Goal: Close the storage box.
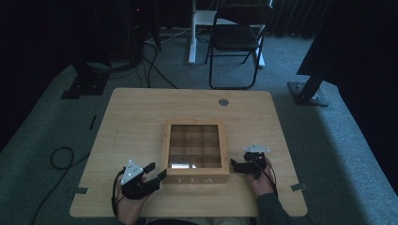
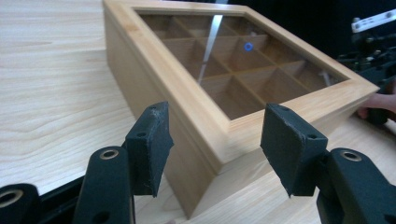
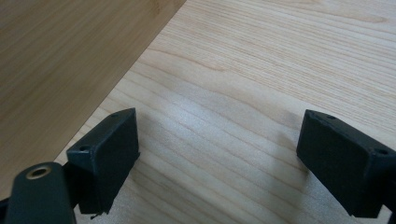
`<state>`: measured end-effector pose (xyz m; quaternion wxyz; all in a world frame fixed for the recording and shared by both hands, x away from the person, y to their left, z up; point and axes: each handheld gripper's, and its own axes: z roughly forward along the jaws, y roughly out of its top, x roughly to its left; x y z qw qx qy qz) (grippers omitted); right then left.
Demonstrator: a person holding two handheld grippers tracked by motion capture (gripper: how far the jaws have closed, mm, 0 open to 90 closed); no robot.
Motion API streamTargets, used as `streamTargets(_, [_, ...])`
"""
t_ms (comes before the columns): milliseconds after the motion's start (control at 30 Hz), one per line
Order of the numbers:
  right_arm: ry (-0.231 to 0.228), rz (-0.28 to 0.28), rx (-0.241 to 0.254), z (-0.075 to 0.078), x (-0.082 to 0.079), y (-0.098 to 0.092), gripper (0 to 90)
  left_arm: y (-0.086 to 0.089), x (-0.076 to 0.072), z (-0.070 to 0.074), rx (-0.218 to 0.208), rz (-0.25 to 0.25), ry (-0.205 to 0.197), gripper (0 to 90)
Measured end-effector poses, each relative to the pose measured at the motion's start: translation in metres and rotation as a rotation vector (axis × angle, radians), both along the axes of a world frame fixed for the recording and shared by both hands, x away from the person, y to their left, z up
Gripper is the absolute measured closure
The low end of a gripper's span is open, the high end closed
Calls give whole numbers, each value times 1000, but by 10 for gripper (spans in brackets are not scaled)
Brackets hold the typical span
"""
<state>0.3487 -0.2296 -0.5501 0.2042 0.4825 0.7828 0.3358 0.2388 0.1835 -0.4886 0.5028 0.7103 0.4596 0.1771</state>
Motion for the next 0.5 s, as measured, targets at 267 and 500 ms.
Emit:
streamTargets(267, [0, 0, 1, 0, 0, 0, 125, 5, 6, -5, 6, 31, 13, 408])
streamTargets(500, [0, 0, 0, 0, 0, 0, 125, 4, 7, -5, 7, 31, 6, 405])
